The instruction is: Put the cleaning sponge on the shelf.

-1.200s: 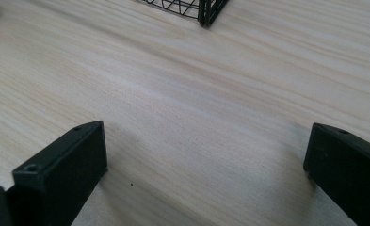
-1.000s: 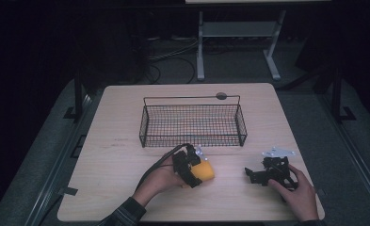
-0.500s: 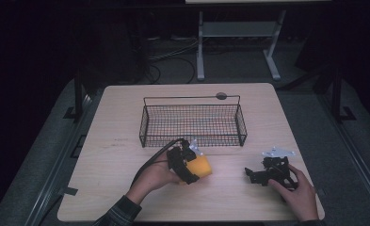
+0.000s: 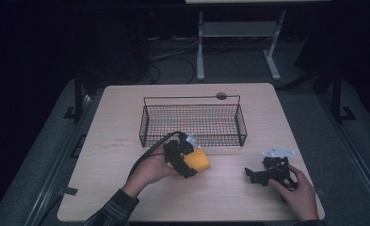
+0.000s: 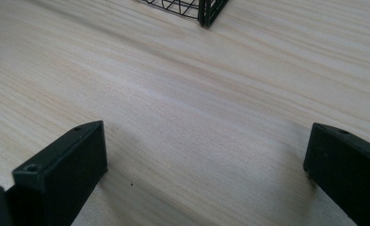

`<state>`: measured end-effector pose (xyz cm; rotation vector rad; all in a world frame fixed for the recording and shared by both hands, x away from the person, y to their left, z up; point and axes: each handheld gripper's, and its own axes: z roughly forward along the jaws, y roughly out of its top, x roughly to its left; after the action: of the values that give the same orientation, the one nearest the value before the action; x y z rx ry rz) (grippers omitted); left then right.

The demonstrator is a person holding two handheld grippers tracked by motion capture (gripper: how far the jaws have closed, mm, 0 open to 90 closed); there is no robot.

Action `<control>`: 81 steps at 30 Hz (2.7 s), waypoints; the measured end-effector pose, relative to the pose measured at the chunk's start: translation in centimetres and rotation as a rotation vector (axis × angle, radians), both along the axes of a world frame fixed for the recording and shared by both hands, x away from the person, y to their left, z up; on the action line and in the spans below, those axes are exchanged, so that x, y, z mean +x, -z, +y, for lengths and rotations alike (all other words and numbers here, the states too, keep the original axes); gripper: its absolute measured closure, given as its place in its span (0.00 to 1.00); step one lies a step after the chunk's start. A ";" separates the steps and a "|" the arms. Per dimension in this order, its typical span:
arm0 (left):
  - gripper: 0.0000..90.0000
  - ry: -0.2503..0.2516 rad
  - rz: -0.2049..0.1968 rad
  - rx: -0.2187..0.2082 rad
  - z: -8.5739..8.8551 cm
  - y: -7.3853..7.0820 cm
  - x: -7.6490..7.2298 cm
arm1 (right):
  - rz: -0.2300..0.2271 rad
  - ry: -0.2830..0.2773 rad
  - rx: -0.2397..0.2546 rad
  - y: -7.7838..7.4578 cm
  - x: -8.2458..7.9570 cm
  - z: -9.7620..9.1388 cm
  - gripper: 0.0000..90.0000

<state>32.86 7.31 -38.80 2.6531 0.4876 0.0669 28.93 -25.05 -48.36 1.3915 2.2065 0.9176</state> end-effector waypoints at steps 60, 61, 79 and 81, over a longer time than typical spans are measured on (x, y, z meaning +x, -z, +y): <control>0.25 -0.209 -0.030 0.019 5.1 -4.3 8.4 | -0.002 0.000 -0.001 0.0 0.0 0.0 0.00; 0.25 -0.212 -0.033 0.017 5.2 -4.4 8.6 | -0.001 0.001 -0.001 0.0 0.0 0.0 0.00; 0.25 -0.199 -0.087 0.019 6.9 -4.3 11.8 | 0.000 0.001 0.000 0.0 0.0 0.0 0.00; 0.25 -0.187 -0.090 0.010 7.2 -4.0 12.2 | 0.000 0.001 0.000 0.0 0.0 0.0 0.00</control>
<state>45.08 14.50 -34.80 2.5940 0.7050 0.2452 28.94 -25.04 -48.36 1.3924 2.2052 0.9167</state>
